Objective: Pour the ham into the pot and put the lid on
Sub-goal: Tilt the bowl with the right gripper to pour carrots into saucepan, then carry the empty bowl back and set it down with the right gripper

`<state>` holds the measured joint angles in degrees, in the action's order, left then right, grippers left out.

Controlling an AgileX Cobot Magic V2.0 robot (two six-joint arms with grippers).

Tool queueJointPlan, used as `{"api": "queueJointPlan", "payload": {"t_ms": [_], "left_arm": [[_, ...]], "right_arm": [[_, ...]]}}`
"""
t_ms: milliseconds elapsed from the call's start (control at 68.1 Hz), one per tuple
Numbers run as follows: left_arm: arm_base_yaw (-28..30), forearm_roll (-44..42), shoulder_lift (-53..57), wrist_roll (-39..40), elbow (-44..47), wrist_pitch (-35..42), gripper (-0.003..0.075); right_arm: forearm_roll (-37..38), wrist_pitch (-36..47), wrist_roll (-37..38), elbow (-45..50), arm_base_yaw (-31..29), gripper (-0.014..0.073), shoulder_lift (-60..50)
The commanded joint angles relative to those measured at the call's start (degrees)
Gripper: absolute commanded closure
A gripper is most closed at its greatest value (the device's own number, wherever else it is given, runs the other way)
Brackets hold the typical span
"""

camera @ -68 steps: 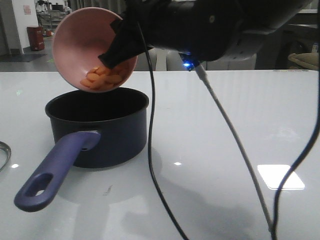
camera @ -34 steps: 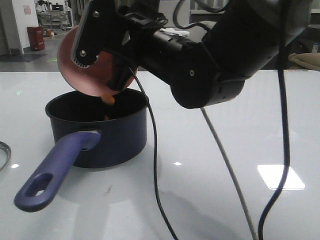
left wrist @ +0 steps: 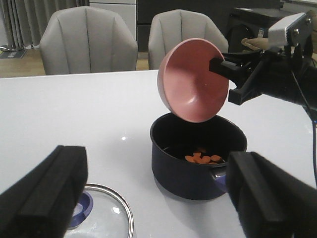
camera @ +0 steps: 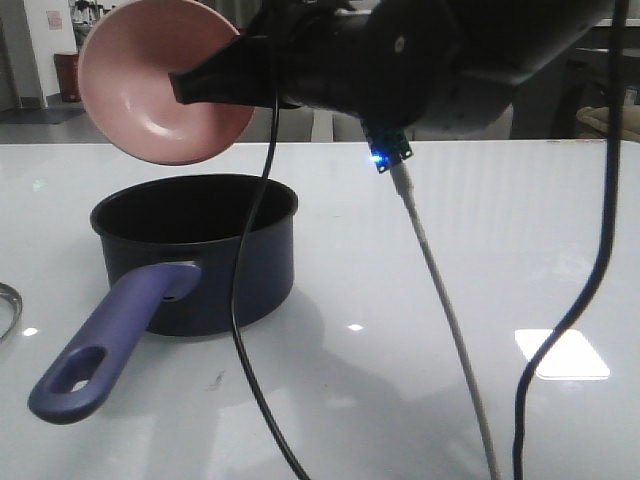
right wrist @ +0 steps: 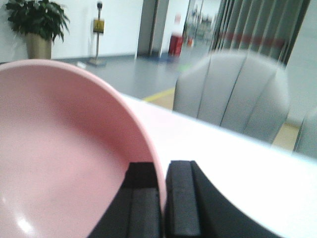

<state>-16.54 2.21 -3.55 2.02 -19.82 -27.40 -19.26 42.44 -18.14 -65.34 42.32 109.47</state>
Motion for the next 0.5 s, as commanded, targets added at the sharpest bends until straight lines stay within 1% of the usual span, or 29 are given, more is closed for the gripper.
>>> {"api": "queueJointPlan", "payload": {"t_ms": [0, 15, 59, 118, 206, 220, 323, 397, 485], "left_arm": [[-0.40, 0.50, -0.57, 0.03, -1.42, 4.53, 0.0103], [-0.40, 0.50, -0.57, 0.03, -1.42, 4.53, 0.0103], [-0.40, 0.50, -0.57, 0.03, -1.42, 4.53, 0.0103], [-0.40, 0.50, -0.57, 0.03, -1.42, 4.53, 0.0103], [-0.40, 0.50, -0.57, 0.03, -1.42, 4.53, 0.0103], [-0.40, 0.50, -0.57, 0.03, -1.42, 4.53, 0.0103], [-0.40, 0.50, -0.57, 0.03, -1.42, 4.53, 0.0103], [-0.40, 0.50, -0.57, 0.03, -1.42, 4.53, 0.0103], [-0.40, 0.50, -0.57, 0.03, -1.42, 4.53, 0.0103]], "right_arm": [[-5.52, -6.01, 0.99, -1.47, -0.72, 0.0456, -7.54], [-5.52, -6.01, 0.99, -1.47, -0.72, 0.0456, -7.54], [-7.70, -11.68, -0.15, -1.47, -1.54, 0.0456, -9.99], [-8.90, -17.04, -1.40, -1.47, -2.70, 0.0456, -12.23], [-9.15, -28.13, -1.54, -1.47, -5.79, 0.0456, -16.34], [-9.15, -30.73, -1.54, -1.47, -6.62, 0.0456, -17.14], [-9.02, -42.07, -1.54, -1.47, -11.45, 0.0456, -20.22], [-8.06, -49.95, -1.54, -1.47, -15.97, 0.0456, -21.71], [-6.72, -57.53, -1.54, -1.47, -21.15, 0.0456, -22.35]]}}
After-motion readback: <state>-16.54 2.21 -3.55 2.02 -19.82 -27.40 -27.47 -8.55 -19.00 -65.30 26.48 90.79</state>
